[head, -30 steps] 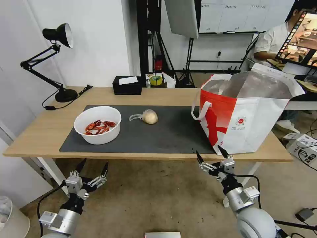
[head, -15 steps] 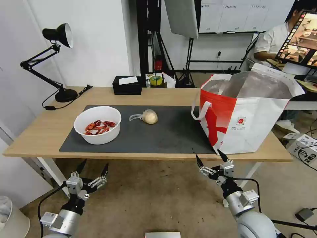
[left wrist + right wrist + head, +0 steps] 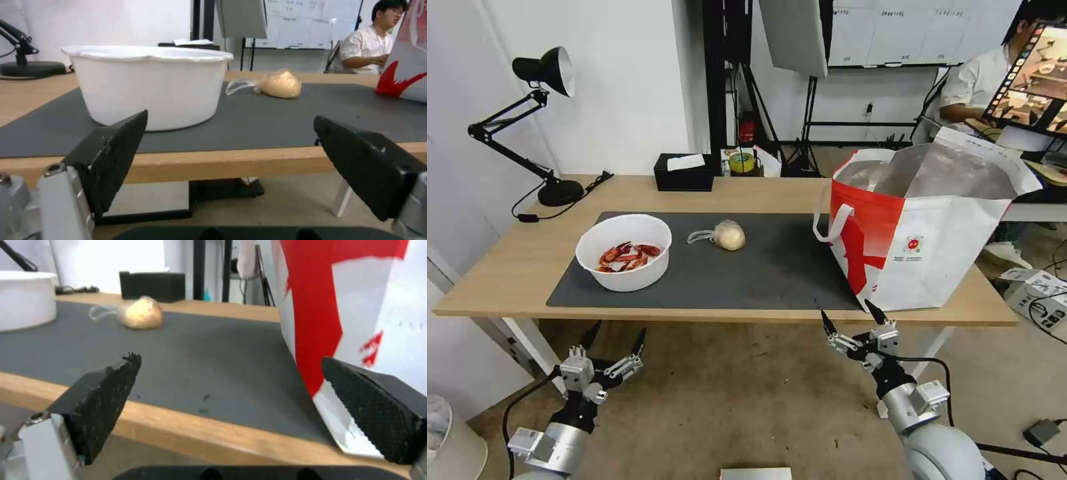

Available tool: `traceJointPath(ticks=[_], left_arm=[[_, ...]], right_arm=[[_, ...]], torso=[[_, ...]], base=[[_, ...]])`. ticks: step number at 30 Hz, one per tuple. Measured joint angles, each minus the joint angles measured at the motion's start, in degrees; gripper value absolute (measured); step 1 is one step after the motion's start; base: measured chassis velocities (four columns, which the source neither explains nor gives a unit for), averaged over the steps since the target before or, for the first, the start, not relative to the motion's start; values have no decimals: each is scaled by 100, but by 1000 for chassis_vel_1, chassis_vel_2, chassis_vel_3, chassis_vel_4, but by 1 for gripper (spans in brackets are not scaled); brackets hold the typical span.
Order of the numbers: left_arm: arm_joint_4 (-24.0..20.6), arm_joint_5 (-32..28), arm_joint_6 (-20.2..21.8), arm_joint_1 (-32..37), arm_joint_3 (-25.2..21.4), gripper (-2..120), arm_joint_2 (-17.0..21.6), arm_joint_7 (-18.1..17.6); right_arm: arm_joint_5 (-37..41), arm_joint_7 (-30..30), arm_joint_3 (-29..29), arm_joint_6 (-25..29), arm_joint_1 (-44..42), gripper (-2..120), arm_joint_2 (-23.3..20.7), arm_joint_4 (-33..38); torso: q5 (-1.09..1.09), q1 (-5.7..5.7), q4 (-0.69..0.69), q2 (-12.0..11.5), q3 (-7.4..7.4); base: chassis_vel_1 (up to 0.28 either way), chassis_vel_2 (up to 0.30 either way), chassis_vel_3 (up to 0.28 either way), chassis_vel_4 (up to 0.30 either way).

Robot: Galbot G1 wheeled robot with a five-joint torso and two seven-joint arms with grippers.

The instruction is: Pick up the trash from the table and place it into the takeout bag.

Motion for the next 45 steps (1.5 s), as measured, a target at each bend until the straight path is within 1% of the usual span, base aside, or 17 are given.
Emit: traceJointPath(ticks=[5, 12, 22, 24, 25, 27, 28, 30, 31, 33, 34, 36, 37, 40, 41, 44, 45], left_arm=[[-30, -3, -1, 9, -16, 100, 0, 0], [-58, -12, -1, 27, -48, 100, 3, 0], [-27, -29, 21, -28, 6, 100, 82, -1], [-24, -31, 27, -30, 8, 100, 83, -3], [-24, -31, 27, -30, 8, 100, 83, -3], [-24, -34, 34, -30, 3, 100, 83, -8], [-24, -34, 34, -30, 3, 100, 83, -8], [-22, -36, 39, -24, -5, 100, 78, -10], [-22, -36, 39, -24, -5, 100, 78, -10], [1, -36, 41, -26, -7, 100, 71, -12], [1, -36, 41, -26, -7, 100, 71, -12], [31, -37, 44, -45, -6, 100, 69, -16], [31, -37, 44, -45, -6, 100, 69, -16], [74, -48, 47, -67, -6, 100, 86, -22], [74, -48, 47, -67, -6, 100, 86, -22], [127, -59, 48, -84, -6, 100, 110, -24], [127, -59, 48, -84, -6, 100, 110, -24]], right_arm=[[67, -118, -60, 132, 112, 100, -4, -44], [140, -130, -170, 118, 345, 100, -42, -44], [578, -160, -564, -397, 1335, 100, -409, 24], [732, -170, -917, -583, 1917, 100, -516, -102], [732, -170, -917, -583, 1917, 100, -516, -102], [791, -159, -1338, -709, 2532, 100, -529, -272], [791, -159, -1338, -709, 2532, 100, -529, -272], [808, -51, -1845, -1134, 3241, 100, -462, -461], [808, -51, -1845, -1134, 3241, 100, -462, -461], [821, 78, -2350, -1452, 3798, 100, -361, -673], [821, 78, -2350, -1452, 3798, 100, -361, -673], [941, 208, -2781, -1579, 4374, 100, -198, -972], [941, 208, -2781, -1579, 4374, 100, -198, -972], [1203, 347, -3266, -1806, 5160, 100, 158, -1499], [1203, 347, -3266, -1806, 5160, 100, 158, -1499], [1518, 396, -3660, -1974, 5795, 100, 625, -2196], [1518, 396, -3660, -1974, 5795, 100, 625, -2196]], torso=[[0, 0, 0, 0, 0], [0, 0, 0, 0, 0], [0, 0, -1, 0, 0], [0, 0, 0, 0, 1], [0, 0, 0, 0, 1], [0, 0, 1, 0, 1], [0, 0, 1, 0, 1], [0, 0, 1, 0, 1], [0, 0, 1, 0, 1], [1, 0, 1, -1, 2], [1, 0, 1, -1, 2], [0, 0, -1, -1, 1], [0, 0, -1, -1, 1], [-1, 0, 0, 0, 1], [-1, 0, 0, 0, 1], [-1, 0, 1, -1, 1], [-1, 0, 1, -1, 1]], base=[[0, 0, 0, 0], [0, 0, 0, 0], [0, 0, 0, 0], [0, 0, 0, 0], [0, 0, 0, 0], [0, 0, 0, 0], [0, 0, 0, 0], [0, 0, 0, 0], [0, 0, 0, 0], [0, 0, 0, 0], [0, 0, 0, 0], [0, 0, 0, 0], [0, 0, 0, 0], [0, 0, 0, 0], [0, 0, 0, 0], [0, 0, 0, 0], [0, 0, 0, 0]])
